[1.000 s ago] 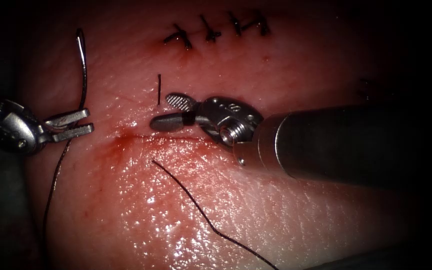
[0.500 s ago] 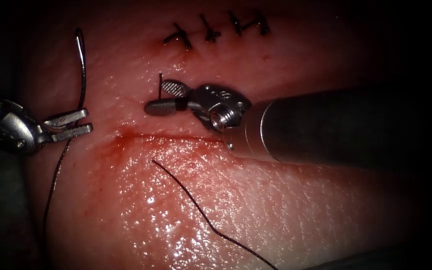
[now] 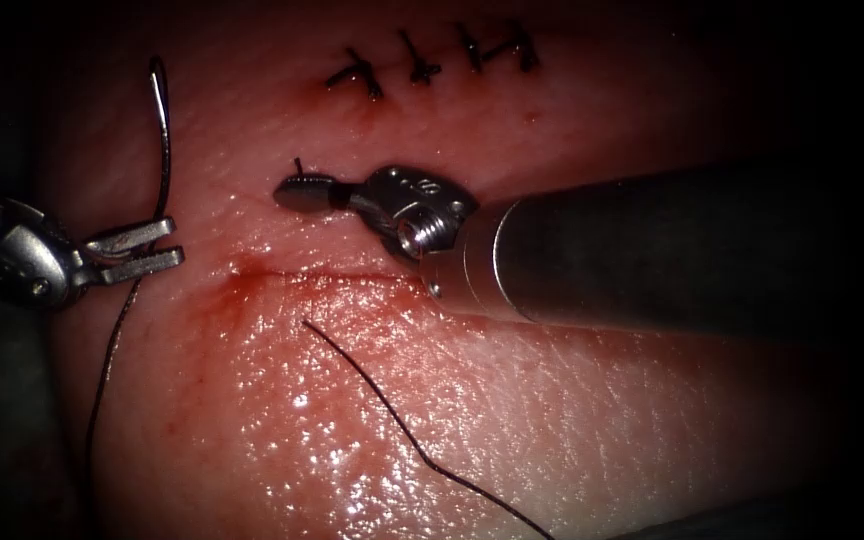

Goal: Wound Closure
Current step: Lightly tug on remaining suture tail

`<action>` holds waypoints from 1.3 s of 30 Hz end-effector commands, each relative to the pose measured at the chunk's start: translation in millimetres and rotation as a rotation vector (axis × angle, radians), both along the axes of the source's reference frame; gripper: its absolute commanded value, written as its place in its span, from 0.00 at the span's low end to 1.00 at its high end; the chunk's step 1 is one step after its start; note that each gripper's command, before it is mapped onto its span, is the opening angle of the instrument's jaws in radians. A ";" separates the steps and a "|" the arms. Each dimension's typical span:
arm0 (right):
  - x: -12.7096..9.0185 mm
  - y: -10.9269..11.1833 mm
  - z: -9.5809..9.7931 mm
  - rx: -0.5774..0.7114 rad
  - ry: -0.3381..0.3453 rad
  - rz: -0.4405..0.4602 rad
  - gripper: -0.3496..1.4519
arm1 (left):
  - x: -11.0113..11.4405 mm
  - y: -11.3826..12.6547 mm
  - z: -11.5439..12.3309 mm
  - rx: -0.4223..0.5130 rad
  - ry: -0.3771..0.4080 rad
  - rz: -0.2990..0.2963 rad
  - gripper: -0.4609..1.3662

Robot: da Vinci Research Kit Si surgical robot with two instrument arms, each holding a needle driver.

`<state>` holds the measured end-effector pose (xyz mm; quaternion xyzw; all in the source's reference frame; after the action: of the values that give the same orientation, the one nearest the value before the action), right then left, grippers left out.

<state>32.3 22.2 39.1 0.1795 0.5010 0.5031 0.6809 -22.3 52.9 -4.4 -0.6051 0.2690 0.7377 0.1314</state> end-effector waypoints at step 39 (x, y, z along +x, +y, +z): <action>-1.6 5.8 -5.1 -0.226 -0.014 0.055 0.00 | -0.2 -0.1 0.1 -0.008 0.002 0.006 0.06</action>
<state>30.8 28.1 33.9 0.0869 0.5558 0.4613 0.6861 -22.5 52.8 -4.2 -0.6056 0.2719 0.7369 0.1276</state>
